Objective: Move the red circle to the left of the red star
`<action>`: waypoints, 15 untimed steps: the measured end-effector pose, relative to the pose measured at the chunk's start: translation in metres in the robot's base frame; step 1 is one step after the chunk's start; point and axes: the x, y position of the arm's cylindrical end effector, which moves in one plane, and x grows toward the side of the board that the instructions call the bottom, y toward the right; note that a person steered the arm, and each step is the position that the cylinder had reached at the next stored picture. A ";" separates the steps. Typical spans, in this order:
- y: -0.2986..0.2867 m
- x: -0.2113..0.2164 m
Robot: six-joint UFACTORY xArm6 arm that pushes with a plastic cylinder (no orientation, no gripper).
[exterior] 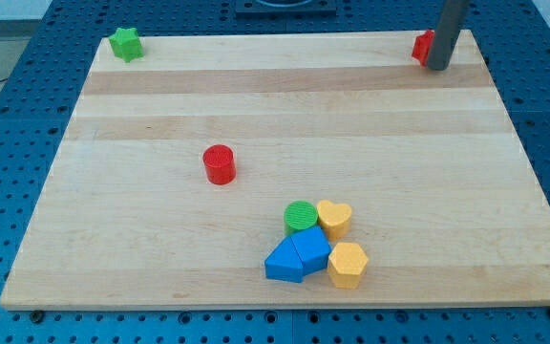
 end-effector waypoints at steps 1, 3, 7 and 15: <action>0.000 0.016; -0.120 0.142; -0.383 0.227; -0.164 0.090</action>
